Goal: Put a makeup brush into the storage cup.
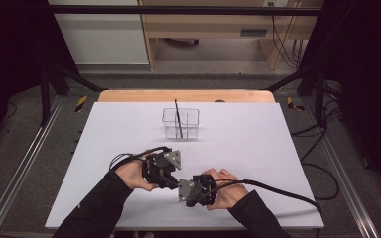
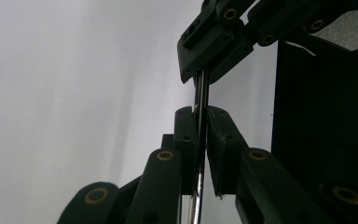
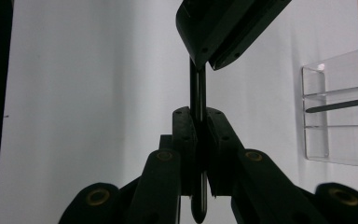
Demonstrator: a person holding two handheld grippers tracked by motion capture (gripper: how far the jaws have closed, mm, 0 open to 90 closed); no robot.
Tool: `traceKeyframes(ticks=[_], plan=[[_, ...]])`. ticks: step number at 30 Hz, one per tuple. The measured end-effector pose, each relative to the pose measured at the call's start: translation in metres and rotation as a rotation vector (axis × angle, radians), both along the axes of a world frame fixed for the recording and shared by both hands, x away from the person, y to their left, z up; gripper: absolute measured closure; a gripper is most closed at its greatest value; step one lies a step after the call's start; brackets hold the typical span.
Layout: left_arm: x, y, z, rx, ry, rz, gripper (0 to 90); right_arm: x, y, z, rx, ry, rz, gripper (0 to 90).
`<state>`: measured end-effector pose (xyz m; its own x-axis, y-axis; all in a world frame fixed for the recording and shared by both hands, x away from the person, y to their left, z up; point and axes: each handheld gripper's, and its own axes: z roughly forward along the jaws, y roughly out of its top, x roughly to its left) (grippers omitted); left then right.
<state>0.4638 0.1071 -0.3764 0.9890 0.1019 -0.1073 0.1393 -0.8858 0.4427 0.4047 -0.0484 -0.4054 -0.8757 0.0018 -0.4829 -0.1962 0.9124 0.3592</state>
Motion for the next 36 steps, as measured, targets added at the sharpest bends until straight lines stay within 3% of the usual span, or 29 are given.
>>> traceKeyframes(ticks=[10,24,36], plan=[[0.001,0.012,0.001,-0.049,-0.047,0.027,65.8,0.003,-0.001,-0.001,0.008,0.040,-0.025,84.3],[0.001,0.039,0.005,-0.140,-0.131,0.126,36.6,0.012,-0.012,0.002,0.049,0.085,-0.088,84.3],[-0.002,0.059,0.001,-0.200,-0.187,0.205,21.5,0.018,-0.030,0.003,0.101,0.115,-0.151,84.4]])
